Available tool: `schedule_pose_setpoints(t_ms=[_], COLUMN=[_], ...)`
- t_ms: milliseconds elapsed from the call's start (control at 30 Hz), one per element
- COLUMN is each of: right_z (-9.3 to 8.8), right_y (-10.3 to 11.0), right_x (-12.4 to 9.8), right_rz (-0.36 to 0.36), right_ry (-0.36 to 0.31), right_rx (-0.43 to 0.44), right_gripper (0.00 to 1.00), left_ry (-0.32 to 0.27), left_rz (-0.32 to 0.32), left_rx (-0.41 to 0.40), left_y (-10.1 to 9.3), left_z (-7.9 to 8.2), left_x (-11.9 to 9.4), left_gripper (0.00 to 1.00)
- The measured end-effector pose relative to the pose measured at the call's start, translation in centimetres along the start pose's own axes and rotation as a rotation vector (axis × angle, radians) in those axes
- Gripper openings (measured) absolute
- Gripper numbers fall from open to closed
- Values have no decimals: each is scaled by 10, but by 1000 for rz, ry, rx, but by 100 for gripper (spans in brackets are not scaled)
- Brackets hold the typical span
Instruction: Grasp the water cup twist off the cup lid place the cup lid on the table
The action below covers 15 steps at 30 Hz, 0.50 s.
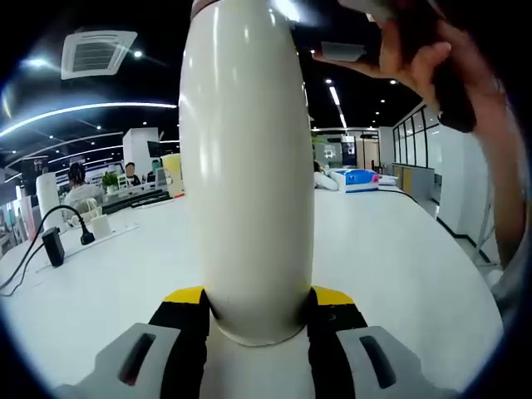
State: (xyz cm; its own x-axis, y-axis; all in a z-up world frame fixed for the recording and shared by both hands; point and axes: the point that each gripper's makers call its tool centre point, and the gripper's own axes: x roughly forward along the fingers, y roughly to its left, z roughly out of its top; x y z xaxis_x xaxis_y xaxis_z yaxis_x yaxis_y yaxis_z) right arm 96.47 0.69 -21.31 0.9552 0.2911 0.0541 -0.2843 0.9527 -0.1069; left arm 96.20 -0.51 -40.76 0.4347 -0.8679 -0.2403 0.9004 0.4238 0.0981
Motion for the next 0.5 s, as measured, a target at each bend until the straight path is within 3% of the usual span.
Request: schedule_pose_setpoints(t_ms=[500], right_z=[-2], right_y=[1], right_x=[2], right_rz=[189], right_ry=[-16], right_rx=[35], right_gripper=[44], left_ry=[-2], left_rz=[-1], left_rx=[-6], left_y=[0], left_z=[0], left_x=[0], left_gripper=[48])
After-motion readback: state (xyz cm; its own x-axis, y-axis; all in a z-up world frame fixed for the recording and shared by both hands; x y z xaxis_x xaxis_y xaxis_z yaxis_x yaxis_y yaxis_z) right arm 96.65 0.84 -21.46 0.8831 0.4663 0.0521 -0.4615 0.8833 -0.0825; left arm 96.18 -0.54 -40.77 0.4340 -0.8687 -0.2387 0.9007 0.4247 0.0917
